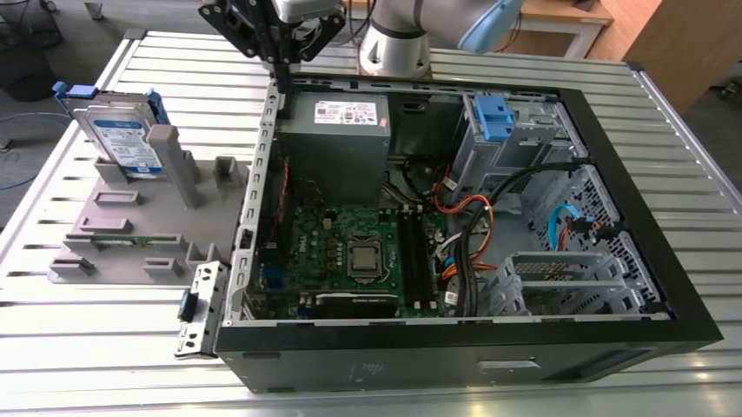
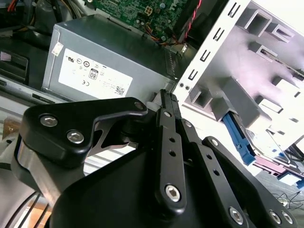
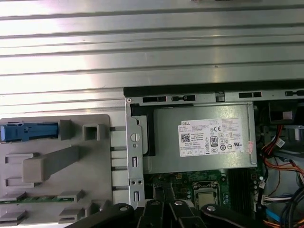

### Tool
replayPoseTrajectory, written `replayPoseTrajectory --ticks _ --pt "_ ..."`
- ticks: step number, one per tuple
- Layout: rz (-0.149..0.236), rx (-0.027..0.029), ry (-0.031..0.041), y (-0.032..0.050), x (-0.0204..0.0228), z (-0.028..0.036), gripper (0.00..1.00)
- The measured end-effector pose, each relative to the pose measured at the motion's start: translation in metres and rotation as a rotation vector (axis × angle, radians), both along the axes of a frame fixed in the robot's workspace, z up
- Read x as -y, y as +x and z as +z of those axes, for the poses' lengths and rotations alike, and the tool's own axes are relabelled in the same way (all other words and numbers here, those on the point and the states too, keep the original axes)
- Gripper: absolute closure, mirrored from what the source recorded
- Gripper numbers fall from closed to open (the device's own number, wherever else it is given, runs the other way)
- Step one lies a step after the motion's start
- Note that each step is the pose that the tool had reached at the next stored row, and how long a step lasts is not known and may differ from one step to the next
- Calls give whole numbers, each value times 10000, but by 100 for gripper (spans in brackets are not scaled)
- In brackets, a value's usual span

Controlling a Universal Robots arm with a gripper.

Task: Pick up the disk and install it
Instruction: 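Reach for the disk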

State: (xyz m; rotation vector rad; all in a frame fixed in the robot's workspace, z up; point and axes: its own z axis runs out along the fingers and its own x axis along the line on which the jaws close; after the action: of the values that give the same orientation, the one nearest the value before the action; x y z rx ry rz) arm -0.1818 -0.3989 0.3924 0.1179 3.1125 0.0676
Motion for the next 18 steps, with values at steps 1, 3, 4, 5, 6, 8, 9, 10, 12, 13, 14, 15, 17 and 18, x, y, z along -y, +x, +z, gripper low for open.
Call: replayPoseTrajectory --ticks 1,3,4,5,6,8,9,10,12,13,14,15,17,18 --pt "-1 0 0 -18 0 0 89" --pt "-1 1 0 -55 0 -2 89" --pt "-1 0 0 -73 0 -2 89" --pt "-1 0 0 -90 0 -3 89" --pt "0 1 1 -105 0 -4 89" --pt "1 0 0 -142 0 -5 89" --pt "0 1 1 -163 0 -6 89" --pt "0 1 1 -182 0 -7 89" --pt "-1 -1 -1 -220 0 -8 89" --pt "-1 0 0 -239 0 -9 89" --pt "-1 0 0 -255 0 -10 89" --pt "-1 0 0 -270 0 -11 89" --pt "-1 0 1 -302 0 -14 89" --pt "0 0 0 -319 0 -15 89"
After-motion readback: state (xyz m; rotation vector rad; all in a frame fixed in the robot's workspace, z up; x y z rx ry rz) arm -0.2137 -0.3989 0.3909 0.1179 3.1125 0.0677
